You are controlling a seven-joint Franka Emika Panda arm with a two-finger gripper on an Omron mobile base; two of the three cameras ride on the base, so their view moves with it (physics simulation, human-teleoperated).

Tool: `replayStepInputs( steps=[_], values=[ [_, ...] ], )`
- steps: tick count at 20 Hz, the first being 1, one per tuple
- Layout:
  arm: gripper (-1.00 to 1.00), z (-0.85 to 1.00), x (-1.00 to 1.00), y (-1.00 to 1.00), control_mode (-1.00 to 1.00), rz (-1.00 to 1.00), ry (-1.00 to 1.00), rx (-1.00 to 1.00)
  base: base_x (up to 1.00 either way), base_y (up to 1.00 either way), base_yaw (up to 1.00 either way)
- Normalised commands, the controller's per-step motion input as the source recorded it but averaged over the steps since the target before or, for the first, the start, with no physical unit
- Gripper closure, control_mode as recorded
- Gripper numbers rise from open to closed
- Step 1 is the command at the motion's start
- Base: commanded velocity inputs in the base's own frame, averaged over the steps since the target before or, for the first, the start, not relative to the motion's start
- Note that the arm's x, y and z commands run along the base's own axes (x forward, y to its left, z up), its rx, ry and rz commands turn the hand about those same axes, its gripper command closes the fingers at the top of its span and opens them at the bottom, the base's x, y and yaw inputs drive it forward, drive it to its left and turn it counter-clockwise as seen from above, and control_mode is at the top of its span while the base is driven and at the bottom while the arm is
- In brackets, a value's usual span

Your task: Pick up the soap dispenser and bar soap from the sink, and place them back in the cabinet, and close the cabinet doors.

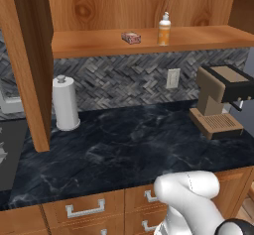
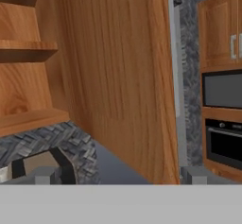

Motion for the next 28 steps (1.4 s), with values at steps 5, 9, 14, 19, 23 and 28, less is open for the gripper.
replayStepInputs(
  steps=[5, 9, 14, 19, 23, 28],
  values=[
    [-1.00, 0.00, -0.06, -0.13, -1.00, 0.00, 0.00, 0.00, 0.00, 0.00, 0.00],
    [-1.00, 0.00, -0.05, -0.04, -1.00, 0.00, 0.00, 0.00, 0.00, 0.00, 0.00],
    [-1.00, 0.00, -0.07, -0.14, -1.00, 0.00, 0.00, 0.00, 0.00, 0.00, 0.00],
    [-1.00, 0.00, -0.03, -0.20, -1.00, 0.00, 0.00, 0.00, 0.00, 0.00, 0.00],
    [-1.00, 0.00, 0.00, -0.25, -1.00, 0.00, 0.00, 0.00, 0.00, 0.00, 0.00],
    [-1.00, 0.00, 0.00, -0.26, -1.00, 0.00, 0.00, 0.00, 0.00, 0.00, 0.00]
  ],
)
